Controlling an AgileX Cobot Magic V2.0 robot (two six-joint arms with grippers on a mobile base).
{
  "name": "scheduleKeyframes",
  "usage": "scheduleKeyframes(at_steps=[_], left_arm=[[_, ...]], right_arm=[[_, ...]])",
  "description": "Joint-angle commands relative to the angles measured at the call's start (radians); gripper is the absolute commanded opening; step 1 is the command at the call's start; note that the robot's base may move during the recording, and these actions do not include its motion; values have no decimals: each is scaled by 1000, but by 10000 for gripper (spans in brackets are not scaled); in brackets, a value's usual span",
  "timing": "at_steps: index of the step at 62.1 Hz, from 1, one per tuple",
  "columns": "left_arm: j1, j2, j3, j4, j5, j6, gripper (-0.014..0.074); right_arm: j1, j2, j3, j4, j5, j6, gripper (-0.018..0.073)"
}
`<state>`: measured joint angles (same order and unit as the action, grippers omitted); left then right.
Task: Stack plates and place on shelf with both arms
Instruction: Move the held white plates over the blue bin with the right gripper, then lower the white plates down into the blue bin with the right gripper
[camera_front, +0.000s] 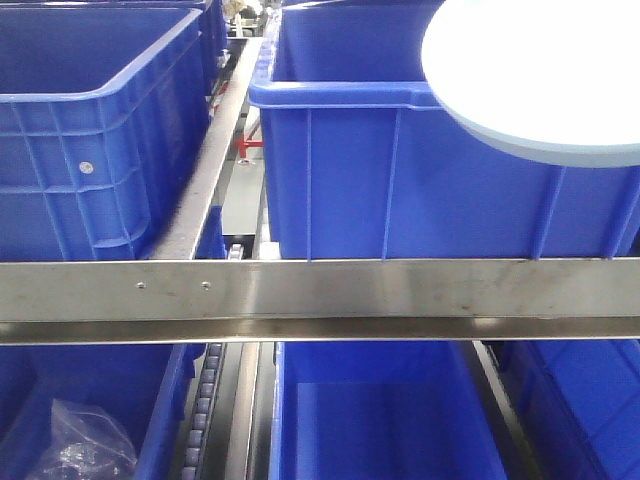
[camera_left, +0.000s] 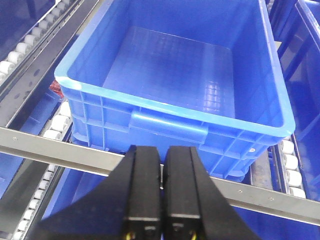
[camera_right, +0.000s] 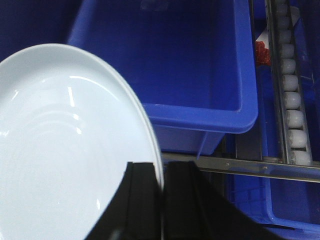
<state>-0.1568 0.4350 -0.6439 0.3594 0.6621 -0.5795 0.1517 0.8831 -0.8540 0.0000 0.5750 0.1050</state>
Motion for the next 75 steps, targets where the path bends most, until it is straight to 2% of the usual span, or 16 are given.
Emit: scheduleKeyframes(at_steps=[1, 75], left_arm=[[2, 7, -27, 13, -79, -5, 90], [2, 7, -27, 13, -79, -5, 90]], right_arm=[[-6, -11, -31, 0, -87, -5, 48], [-6, -11, -31, 0, -87, -5, 48]])
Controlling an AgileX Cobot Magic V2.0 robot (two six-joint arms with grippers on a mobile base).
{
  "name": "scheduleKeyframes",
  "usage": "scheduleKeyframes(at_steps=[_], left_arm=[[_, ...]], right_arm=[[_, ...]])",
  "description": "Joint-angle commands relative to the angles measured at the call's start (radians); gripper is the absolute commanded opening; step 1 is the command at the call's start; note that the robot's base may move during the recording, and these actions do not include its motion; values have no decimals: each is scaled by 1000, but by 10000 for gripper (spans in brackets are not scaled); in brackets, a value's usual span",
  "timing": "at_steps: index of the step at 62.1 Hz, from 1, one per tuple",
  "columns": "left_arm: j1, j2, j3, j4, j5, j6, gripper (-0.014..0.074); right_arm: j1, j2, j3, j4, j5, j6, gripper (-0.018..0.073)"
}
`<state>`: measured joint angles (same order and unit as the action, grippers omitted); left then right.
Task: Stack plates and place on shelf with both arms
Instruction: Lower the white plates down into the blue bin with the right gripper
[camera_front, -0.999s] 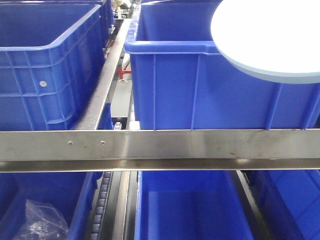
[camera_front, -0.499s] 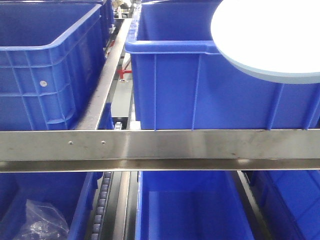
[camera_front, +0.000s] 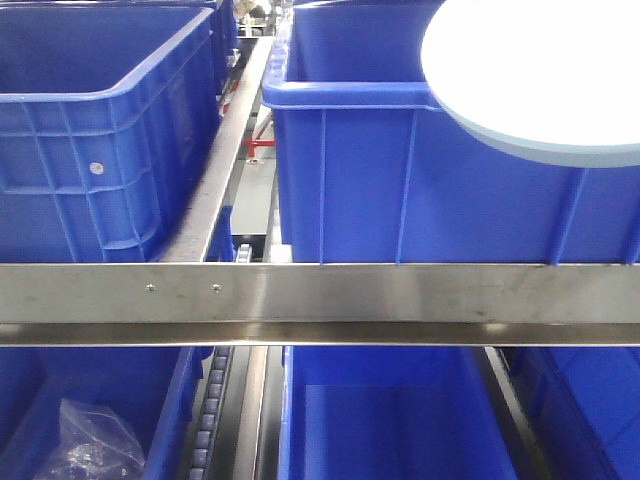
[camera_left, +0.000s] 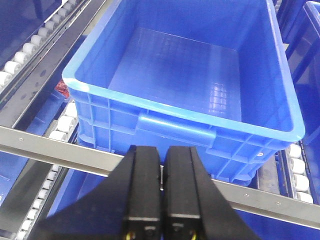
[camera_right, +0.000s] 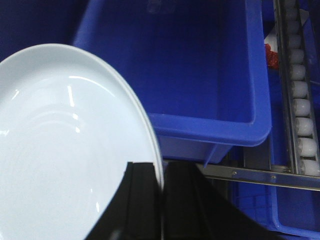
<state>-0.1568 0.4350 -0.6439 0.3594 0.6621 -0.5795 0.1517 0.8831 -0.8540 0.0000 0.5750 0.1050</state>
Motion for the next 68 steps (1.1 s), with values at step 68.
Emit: scheduleKeyframes(at_steps=[68], left_arm=[[2, 7, -27, 13, -79, -5, 90]], right_arm=[[-6, -11, -31, 0, -108, -5, 48]])
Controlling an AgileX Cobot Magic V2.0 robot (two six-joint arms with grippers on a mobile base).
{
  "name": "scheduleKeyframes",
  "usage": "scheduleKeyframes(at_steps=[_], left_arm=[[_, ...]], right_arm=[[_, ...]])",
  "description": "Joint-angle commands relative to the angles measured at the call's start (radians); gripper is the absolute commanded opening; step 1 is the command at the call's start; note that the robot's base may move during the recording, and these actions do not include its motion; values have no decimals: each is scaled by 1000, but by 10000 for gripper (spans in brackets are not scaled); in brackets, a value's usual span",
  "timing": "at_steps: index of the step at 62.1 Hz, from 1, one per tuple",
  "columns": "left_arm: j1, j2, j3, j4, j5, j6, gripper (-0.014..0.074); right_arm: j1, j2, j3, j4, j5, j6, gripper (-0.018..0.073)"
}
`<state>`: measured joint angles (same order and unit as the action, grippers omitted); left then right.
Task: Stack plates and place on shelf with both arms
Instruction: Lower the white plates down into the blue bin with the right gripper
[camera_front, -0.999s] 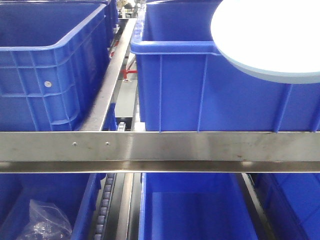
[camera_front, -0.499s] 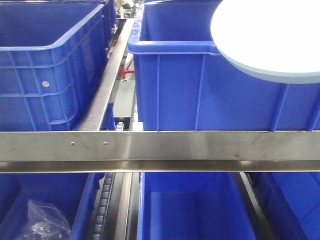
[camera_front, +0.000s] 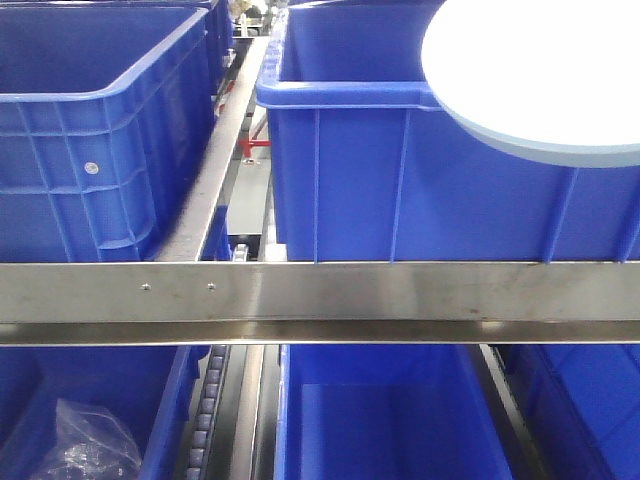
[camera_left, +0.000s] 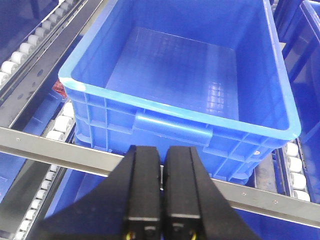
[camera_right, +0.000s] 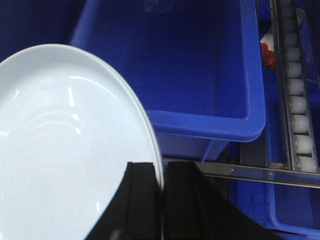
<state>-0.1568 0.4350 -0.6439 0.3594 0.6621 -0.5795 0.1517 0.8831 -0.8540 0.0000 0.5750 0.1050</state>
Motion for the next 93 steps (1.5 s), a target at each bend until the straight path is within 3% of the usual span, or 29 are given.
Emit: scheduleKeyframes(at_steps=[1, 34, 93], left_arm=[[2, 7, -27, 13, -79, -5, 90], [2, 7, -27, 13, -79, -5, 90], [2, 7, -27, 13, -79, -5, 90]], right_arm=[[-6, -11, -31, 0, -109, -5, 48], [-6, 68, -86, 0, -209, -5, 48], [-6, 629, -583, 0, -334, 24, 48]])
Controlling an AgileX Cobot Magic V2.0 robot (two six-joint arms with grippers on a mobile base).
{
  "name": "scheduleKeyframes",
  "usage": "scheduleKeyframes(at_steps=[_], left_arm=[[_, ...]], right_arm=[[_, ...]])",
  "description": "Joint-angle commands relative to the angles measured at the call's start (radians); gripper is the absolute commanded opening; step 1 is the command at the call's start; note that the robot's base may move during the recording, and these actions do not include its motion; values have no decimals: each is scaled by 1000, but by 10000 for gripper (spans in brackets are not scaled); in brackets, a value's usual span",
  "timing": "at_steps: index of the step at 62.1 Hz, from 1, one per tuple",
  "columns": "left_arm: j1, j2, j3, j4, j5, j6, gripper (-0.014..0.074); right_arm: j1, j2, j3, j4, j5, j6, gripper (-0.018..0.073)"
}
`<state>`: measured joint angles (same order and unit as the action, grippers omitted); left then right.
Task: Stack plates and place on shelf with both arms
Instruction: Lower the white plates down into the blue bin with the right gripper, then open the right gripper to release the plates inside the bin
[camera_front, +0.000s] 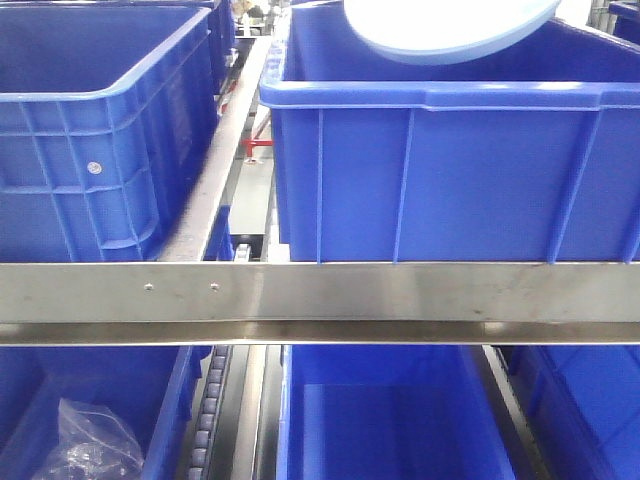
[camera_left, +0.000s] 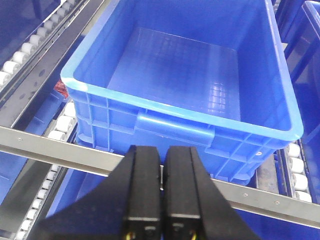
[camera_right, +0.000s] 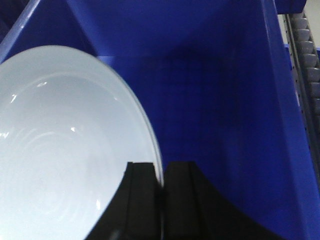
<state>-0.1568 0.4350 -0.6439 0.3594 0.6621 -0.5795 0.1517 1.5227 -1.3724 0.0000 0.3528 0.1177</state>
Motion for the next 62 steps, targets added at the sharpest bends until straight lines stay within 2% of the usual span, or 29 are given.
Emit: scheduleKeyframes(at_steps=[1, 14, 20, 24, 31, 36, 49, 62], left_arm=[[2, 7, -27, 13, -79, -5, 90], [2, 7, -27, 13, -79, -5, 90], [2, 7, -27, 13, -79, -5, 90], [2, 7, -27, 13, -79, -5, 90], [2, 7, -27, 13, -79, -5, 90], [2, 7, -27, 13, -79, -5, 90], [2, 7, -27, 13, -79, -5, 90], [2, 7, -27, 13, -79, -5, 90]], right_arm=[[-6, -6, -68, 0, -113, 11, 48], [-6, 45, -81, 0, -170, 11, 48], [-6, 48, -81, 0, -191, 11, 85], [-6, 48, -81, 0, -209, 11, 168], [-6, 48, -81, 0, -233, 11, 416], [-6, 47, -81, 0, -231, 11, 502], [-6, 18, -81, 0, -148, 11, 508], [-6, -113, -15, 0, -91, 11, 508]])
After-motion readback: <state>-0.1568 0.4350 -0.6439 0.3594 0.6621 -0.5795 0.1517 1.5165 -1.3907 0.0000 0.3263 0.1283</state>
